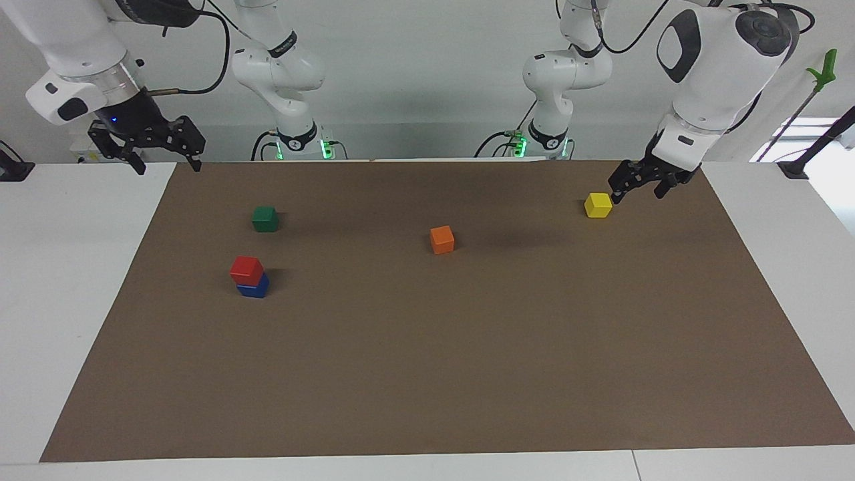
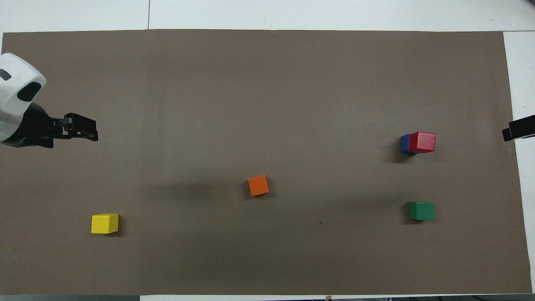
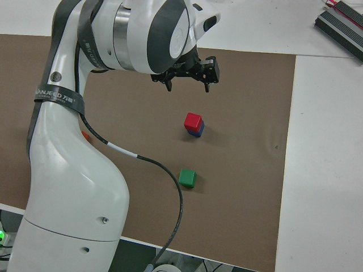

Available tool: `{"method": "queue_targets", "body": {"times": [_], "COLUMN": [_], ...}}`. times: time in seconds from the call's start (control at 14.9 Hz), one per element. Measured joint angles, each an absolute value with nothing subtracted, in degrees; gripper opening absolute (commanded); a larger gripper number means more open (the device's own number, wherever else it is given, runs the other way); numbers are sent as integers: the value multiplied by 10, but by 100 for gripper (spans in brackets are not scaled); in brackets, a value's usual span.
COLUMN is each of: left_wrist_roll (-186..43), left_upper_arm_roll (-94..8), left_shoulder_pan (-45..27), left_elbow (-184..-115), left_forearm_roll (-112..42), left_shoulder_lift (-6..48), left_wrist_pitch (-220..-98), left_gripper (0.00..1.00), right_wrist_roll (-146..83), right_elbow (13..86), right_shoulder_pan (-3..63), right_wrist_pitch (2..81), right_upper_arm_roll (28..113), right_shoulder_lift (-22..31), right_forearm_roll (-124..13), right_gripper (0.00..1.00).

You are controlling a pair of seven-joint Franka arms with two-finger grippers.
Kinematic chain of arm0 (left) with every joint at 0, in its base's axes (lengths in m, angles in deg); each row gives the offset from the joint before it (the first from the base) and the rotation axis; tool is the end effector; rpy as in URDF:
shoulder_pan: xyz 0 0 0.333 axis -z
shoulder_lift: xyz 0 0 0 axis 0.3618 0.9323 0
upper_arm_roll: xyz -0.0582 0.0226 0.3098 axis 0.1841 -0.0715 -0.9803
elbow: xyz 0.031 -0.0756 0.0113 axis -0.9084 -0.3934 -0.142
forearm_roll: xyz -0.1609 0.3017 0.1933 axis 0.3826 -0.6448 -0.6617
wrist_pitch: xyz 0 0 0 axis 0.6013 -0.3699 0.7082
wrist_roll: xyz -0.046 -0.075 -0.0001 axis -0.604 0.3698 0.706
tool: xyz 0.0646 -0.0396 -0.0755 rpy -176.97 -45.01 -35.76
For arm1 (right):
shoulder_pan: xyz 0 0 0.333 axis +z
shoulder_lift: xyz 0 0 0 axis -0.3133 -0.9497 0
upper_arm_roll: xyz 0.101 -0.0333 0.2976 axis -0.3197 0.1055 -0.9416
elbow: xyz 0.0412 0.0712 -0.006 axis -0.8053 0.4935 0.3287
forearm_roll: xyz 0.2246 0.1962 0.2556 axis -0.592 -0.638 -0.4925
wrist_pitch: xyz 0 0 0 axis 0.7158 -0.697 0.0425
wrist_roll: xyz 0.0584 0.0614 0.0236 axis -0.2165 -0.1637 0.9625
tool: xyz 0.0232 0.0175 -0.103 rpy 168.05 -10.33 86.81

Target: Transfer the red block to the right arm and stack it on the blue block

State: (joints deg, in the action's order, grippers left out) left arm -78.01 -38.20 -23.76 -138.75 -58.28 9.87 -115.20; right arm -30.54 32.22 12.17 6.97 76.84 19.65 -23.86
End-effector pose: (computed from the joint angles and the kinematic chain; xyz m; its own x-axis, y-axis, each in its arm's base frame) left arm 0.5462 -0.0534 0.5744 0.9965 0.0698 -0.0464 0.0707 -0.9973 0.0177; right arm 0.5394 -0.0536 0.6435 0.9962 0.0617 -0.0615 0.0625 -0.9980 0.0100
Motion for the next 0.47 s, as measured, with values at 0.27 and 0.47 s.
{"method": "queue_targets", "body": {"times": [0.27,0.47], "left_wrist_roll": [-780,-780], "left_upper_arm_roll": [-383,-383], "left_shoulder_pan": [-238,-238], "left_elbow": [-1388,-1388], "left_forearm_roll": [-583,-583], "left_shoulder_lift": [99,99], "left_wrist_pitch": [-1152,-1152], "left_gripper": [100,100], "right_wrist_roll": [-305,-305], "right_elbow": [322,322], "right_shoulder_pan": [127,128], "right_wrist_pitch": [72,75], "right_upper_arm_roll": [775,777], "right_shoulder_lift": [181,179], "right_forearm_roll": [-239,-237], "right_gripper": [100,100]}}
